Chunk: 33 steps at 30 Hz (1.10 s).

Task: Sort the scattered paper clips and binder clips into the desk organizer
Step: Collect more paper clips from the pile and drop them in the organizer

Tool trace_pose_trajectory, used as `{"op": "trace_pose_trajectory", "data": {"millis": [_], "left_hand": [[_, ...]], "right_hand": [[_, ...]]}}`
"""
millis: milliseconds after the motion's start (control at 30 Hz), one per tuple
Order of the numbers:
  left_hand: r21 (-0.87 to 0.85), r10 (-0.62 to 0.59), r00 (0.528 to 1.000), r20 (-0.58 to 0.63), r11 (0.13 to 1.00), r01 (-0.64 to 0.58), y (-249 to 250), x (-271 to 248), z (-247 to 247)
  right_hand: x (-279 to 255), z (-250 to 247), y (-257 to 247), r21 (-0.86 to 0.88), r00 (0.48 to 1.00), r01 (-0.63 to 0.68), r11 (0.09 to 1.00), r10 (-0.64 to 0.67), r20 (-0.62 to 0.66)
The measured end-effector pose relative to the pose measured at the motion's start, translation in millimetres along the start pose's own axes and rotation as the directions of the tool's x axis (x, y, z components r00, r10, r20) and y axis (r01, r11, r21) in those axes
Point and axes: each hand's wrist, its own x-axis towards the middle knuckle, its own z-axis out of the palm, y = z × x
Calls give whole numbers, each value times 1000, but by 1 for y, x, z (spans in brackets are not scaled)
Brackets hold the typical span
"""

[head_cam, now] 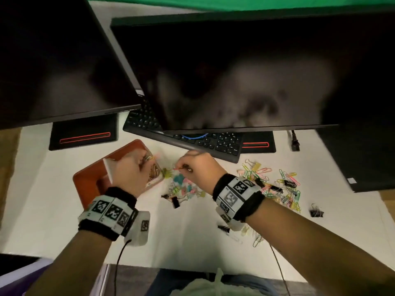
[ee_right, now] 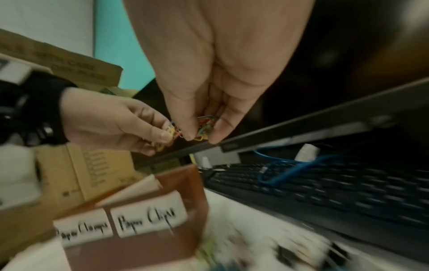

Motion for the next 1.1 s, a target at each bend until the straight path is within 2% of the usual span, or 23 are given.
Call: {"op": "trace_pose_trajectory", "data": {"millis": [67,133,200,267,367,500,600,667,733,800,1000,1100], "left_hand": [[40,-111,993,-28,993,112,-19,8,-18],[18,-195,981,-12,981,195,-33,15,-25],[11,-222,974,37,975,222,-42,20,-26],[73,-193,976,98,980,187,-46,20,-25],[120,-143,986,88,984,132,-48,12,-24],[-37,15,996,85,999,-12,-32,-2,-18],[-176,119,984,134,980,-95,-9,-14,-1],[-204,168,960,225,971,-122,5,-24,19],[-212,198,922,332,968,-132,19,-31,45],[-195,216,880,423,970,-144,32,-37,71],[-37,188,759,624,977,-212,59,-41,128],[70,189,746,638,951,-301,63,-36,144]], "right_hand": [[29,15,-31,29,999,32,999,-32,-9],[54,34,-50,57,999,-21,998,19,29],[70,52,-58,49,991,-106,993,102,85],[77,64,-60,25,974,-185,982,180,138],[73,71,-57,78,971,-216,973,205,125],[45,56,-41,260,993,-109,959,119,-24],[7,34,-4,249,980,-116,962,151,-127],[-25,22,31,198,953,-225,954,258,-161],[-58,13,68,171,903,-370,913,397,-163],[-87,5,95,129,860,-466,875,482,-165],[-131,-16,134,72,785,-602,795,606,-129],[-142,-24,148,71,754,-637,768,639,-150]]}}
